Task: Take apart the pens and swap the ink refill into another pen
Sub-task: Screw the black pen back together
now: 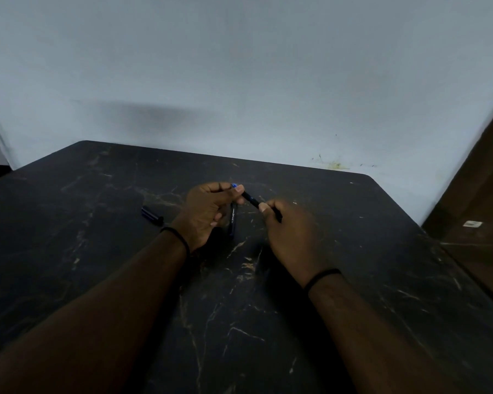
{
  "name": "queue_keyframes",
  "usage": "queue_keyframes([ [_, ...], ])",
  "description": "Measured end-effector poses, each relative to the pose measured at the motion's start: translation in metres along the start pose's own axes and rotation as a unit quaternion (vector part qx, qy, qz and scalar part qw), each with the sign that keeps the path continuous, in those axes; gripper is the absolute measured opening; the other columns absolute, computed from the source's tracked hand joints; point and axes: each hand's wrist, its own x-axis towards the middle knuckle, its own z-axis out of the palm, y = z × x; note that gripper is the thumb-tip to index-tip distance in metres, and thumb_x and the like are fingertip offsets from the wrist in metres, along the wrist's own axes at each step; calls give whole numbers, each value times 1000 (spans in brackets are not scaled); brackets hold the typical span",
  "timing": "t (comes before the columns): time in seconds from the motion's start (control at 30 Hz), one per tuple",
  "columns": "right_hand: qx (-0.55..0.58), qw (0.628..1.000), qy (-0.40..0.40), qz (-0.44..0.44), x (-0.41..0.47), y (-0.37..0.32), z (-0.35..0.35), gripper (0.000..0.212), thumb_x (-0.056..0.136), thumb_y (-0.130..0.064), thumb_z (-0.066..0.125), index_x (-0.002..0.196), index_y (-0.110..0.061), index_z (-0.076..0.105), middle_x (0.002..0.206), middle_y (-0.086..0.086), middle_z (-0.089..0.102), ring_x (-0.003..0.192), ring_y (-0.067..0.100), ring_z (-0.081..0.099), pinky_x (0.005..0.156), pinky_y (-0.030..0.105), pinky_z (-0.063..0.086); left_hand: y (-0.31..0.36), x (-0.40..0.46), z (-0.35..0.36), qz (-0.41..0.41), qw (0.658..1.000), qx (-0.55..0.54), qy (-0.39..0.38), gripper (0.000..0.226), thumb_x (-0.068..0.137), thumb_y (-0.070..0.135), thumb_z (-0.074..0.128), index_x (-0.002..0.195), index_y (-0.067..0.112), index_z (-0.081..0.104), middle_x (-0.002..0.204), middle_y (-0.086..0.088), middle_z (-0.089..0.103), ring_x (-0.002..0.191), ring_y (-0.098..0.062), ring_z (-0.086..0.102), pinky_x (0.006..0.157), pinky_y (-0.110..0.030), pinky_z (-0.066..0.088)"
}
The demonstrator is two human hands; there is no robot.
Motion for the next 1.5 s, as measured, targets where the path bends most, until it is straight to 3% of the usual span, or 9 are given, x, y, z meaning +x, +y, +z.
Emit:
queue_keyframes([
  [0.2, 51, 997, 21, 47, 1, -1, 2, 18, 82, -29, 75, 85, -26, 57, 72, -11, 60, 67, 6, 58, 62, 30, 49, -2, 2, -2, -2, 1000, 17, -4, 24, 89, 24, 69, 92, 0, 71, 82, -9, 69, 39, -7, 33, 33, -17, 25],
  [0.43, 13, 1000, 3, 9, 0, -2, 2, 24, 97, -36, 56, 80, -20, 64, 68, -6, 58, 63, 5, 52, 59, 29, 37, -3, 3, -1, 0, 1000, -2, -8, 20, 90, 21, 69, 85, 1, 72, 80, -13, 66, 37, -8, 31, 33, -16, 25],
  [0.6, 54, 997, 7, 51, 0, -3, 1, 15, 85, -32, 72, 90, -26, 60, 77, -11, 60, 73, 7, 58, 64, 27, 47, -4, 4, 1, -1, 1000, -10, 1, 18, 90, 17, 69, 87, 0, 71, 77, -8, 69, 36, -7, 30, 33, -15, 24],
  [0.7, 42, 998, 19, 42, -1, 0, 1, 16, 83, -28, 74, 82, -25, 58, 70, -12, 58, 66, 0, 55, 54, 18, 38, -4, 4, 2, -1, 1000, -6, 1, 16, 90, 18, 69, 83, 4, 71, 78, -9, 68, 36, -7, 30, 33, -15, 23],
  [0.9, 32, 999, -5, 12, 1, 0, 1, 24, 97, -37, 56, 81, -20, 64, 67, -5, 59, 65, 11, 56, 64, 35, 48, -4, 4, -1, 5, 1000, -13, -7, 15, 90, 19, 69, 83, 7, 73, 78, -8, 69, 36, -7, 31, 33, -15, 24],
  [1.1, 64, 997, 18, 38, 0, -1, 0, 19, 82, -27, 76, 91, -25, 60, 75, -13, 59, 70, 3, 57, 63, 27, 48, -6, 6, 0, 2, 1000, -12, -9, 14, 89, 20, 70, 83, 8, 73, 79, -8, 69, 36, -6, 31, 33, -15, 25],
  [1.23, 45, 998, 20, 25, 0, -1, 0, 11, 85, -26, 72, 82, -22, 62, 70, -10, 59, 68, 4, 56, 61, 26, 45, -5, 5, -1, 5, 1000, -15, -12, 16, 89, 21, 70, 83, 7, 73, 78, -9, 68, 36, -7, 31, 33, -15, 24],
  [1.4, 22, 1000, 6, -1, 1, 1, 2, 23, 97, -36, 56, 84, -20, 66, 69, -8, 59, 65, 5, 54, 62, 27, 38, -3, 3, 0, 6, 1000, -10, -8, 14, 90, 20, 69, 80, 12, 75, 78, -7, 70, 36, -6, 31, 33, -15, 24],
  [1.5, 70, 997, 19, 27, 2, 1, 4, 13, 87, -35, 70, 91, -26, 63, 78, -12, 61, 74, 7, 59, 69, 29, 47, -3, 2, 2, 5, 1000, -10, -9, 15, 91, 18, 68, 80, 10, 73, 77, -7, 69, 35, -6, 30, 33, -15, 23],
])
